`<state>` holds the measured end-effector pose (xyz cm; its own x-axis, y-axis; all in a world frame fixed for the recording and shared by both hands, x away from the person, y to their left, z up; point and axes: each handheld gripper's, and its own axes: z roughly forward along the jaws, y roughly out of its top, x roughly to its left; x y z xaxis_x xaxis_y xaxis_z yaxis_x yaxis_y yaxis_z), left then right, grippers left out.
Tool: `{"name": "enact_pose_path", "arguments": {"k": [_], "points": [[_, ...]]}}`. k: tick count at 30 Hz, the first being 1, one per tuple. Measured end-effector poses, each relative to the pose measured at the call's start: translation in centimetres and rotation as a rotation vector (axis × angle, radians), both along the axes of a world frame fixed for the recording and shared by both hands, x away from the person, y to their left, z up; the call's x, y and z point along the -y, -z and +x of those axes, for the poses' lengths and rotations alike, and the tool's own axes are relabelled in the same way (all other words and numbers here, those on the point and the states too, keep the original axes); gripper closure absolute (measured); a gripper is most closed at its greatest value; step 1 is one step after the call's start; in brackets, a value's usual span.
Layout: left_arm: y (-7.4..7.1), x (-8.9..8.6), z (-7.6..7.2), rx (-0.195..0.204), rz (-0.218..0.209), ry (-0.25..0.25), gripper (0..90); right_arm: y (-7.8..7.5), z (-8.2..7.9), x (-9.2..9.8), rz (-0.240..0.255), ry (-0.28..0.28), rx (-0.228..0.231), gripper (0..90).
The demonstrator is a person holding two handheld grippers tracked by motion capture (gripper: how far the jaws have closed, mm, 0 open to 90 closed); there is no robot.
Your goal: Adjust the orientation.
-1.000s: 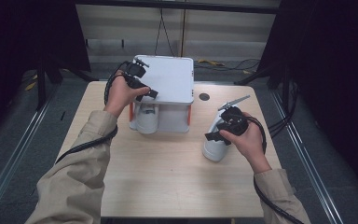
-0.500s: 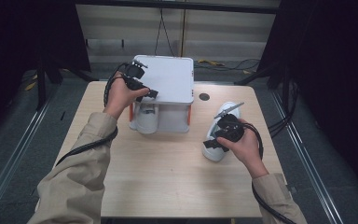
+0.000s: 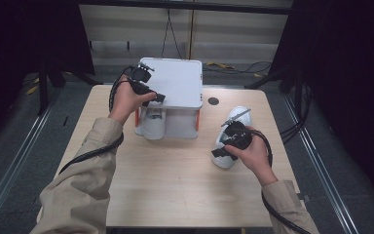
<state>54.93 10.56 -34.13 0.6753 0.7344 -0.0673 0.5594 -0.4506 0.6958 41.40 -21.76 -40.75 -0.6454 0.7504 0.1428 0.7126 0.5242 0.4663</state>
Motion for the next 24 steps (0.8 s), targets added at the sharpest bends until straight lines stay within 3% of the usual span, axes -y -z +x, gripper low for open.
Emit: {"name": "enact_pose_path", "arguments": {"k": [8,13,24], "points": [[0.0,0.1,0.0,-0.002,-0.003,-0.005,21.4,-0.3,1.0,-0.2,-0.065,-0.012,-0.051,44.4],[0.0,0.1,0.0,-0.008,-0.002,-0.007,21.4,-0.2,1.3,-0.3,-0.079,-0.028,-0.071,46.8],[-0.1,0.1,0.0,-0.008,0.0,-0.007,21.4,1.2,1.9,-1.0,-0.121,-0.068,-0.115,61.7]]}}
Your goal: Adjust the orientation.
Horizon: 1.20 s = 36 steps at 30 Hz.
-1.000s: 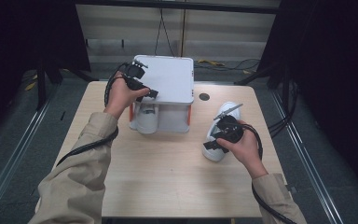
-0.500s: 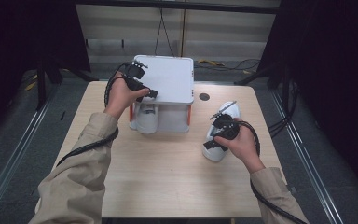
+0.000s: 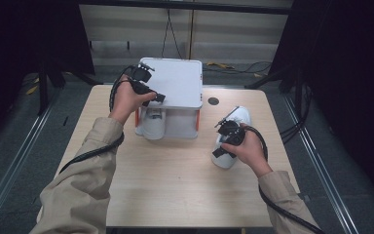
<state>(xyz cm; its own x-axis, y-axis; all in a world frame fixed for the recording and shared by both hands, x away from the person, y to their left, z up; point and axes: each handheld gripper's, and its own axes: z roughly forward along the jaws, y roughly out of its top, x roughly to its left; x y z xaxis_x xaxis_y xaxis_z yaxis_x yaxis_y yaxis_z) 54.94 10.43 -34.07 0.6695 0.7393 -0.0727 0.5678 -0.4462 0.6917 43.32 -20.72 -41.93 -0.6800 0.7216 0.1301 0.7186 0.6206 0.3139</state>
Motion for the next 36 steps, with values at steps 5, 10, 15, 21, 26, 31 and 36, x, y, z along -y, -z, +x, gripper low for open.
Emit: {"name": "enact_pose_path", "arguments": {"k": [5,10,15,21,26,31,36], "points": [[0.0,0.0,0.0,0.001,0.003,0.002,21.5,0.3,-0.1,-0.1,-0.005,-0.013,-0.001,70.4],[0.0,0.0,0.0,0.004,0.001,0.002,21.5,0.1,-0.1,-0.7,-0.056,-0.047,-0.003,73.6],[0.0,-0.1,0.0,0.007,0.002,0.005,21.6,-0.2,-0.5,-0.7,-0.09,-0.061,0.013,74.0],[0.0,0.0,0.0,0.003,0.001,0.002,21.7,-0.9,-1.6,-0.2,-0.083,-0.074,0.037,73.3],[0.0,0.0,0.0,0.002,0.004,-0.004,21.8,-1.6,-2.5,-0.7,-0.081,-0.089,0.046,72.3],[0.0,0.1,0.0,0.001,0.003,-0.007,21.8,-2.1,-3.3,-1.6,-0.079,-0.126,0.045,72.0],[-0.1,0.1,0.0,-0.003,0.009,-0.009,21.8,-2.7,-4.2,-2.8,-0.077,-0.184,0.065,71.4]]}}
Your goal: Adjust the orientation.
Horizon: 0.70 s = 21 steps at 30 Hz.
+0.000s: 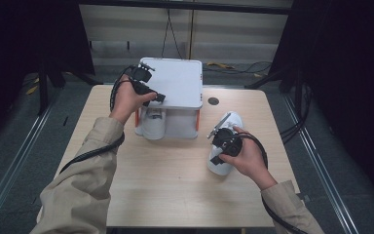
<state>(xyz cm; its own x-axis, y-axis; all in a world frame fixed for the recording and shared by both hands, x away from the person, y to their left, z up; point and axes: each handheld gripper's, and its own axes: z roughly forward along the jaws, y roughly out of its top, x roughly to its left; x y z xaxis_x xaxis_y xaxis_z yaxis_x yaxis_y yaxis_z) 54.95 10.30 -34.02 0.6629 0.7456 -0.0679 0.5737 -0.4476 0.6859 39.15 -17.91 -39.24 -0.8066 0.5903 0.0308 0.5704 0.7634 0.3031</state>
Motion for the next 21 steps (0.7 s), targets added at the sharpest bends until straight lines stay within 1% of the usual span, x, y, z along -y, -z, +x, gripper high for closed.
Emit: {"name": "enact_pose_path", "arguments": {"k": [1,2,4,6,7,12,13,14,15,16,17,20,21], "points": [[0.0,0.0,0.0,-0.004,-0.001,-0.001,21.8,0.0,0.0,0.0,0.0,0.0,0.0,71.4],[0.0,0.1,0.0,-0.004,-0.002,-0.004,21.8,-0.3,-0.4,-0.5,0.0,-0.021,0.011,71.4],[0.0,0.1,0.0,-0.005,-0.003,-0.011,21.8,-0.4,-0.6,-0.8,0.0,-0.027,0.013,71.4],[0.0,0.1,0.0,-0.003,-0.002,-0.009,21.8,-0.7,-1.0,-1.4,0.005,-0.05,0.021,71.4],[0.0,0.1,0.0,-0.003,-0.001,-0.007,21.8,-0.7,-1.0,-1.4,0.005,-0.05,0.021,71.4],[0.0,0.1,-0.1,0.001,-0.002,-0.013,21.8,-0.8,-1.9,-2.8,-0.015,-0.098,0.027,71.0],[0.0,0.2,-0.1,0.001,-0.001,-0.016,21.8,-0.8,-1.9,-2.8,-0.015,-0.098,0.027,71.0],[0.0,0.2,-0.1,0.001,-0.001,-0.019,21.8,-0.9,-2.3,-3.2,-0.021,-0.108,0.021,70.8],[0.0,0.3,-0.1,0.002,-0.005,-0.028,21.8,-0.9,-2.3,-3.2,-0.021,-0.108,0.021,70.8],[0.0,0.3,-0.1,0.001,-0.003,-0.028,21.8,-1.0,-2.6,-3.6,-0.009,-0.12,0.023,70.7],[0.1,0.3,-0.1,0.002,-0.006,-0.03,21.8,-1.1,-2.8,-3.8,-0.011,-0.123,0.021,70.7],[0.1,0.2,-0.1,0.003,-0.002,-0.022,21.9,-1.2,-3.0,-4.2,-0.006,-0.135,0.024,70.7],[0.1,0.2,-0.1,0.004,-0.003,-0.023,21.8,-1.3,-3.1,-4.4,-0.008,-0.151,0.028,70.5]]}}
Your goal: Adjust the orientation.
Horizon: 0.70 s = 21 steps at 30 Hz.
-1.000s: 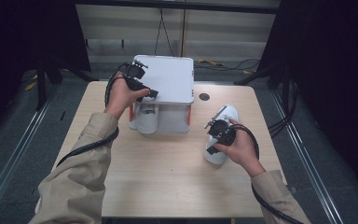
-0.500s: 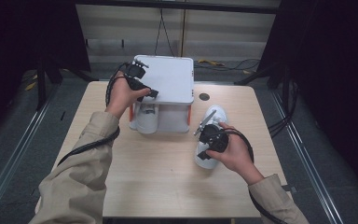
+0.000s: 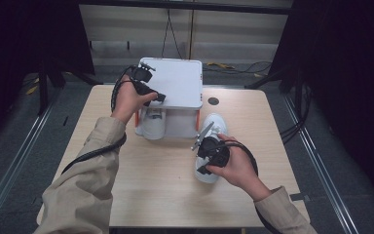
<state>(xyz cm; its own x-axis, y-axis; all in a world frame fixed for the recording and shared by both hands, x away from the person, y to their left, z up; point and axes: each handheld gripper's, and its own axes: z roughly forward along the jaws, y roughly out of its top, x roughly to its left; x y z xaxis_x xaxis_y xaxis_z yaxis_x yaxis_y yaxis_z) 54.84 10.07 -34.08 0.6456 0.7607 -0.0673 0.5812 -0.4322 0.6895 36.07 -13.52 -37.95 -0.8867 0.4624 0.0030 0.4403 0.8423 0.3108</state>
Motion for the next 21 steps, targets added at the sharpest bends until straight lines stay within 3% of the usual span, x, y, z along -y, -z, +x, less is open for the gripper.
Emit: {"name": "enact_pose_path", "arguments": {"k": [4,12,21], "points": [[0.0,0.0,0.0,0.002,0.001,-0.001,21.9,-0.2,-0.3,-0.8,-0.002,-0.024,0.018,70.4],[0.1,0.0,-0.1,0.005,-0.004,-0.004,21.8,-0.5,-1.2,-1.3,0.002,-0.042,0.011,70.1],[0.2,0.0,-0.2,0.014,-0.012,-0.012,21.9,-1.4,-3.0,-1.8,0.001,-0.077,0.021,70.0]]}}
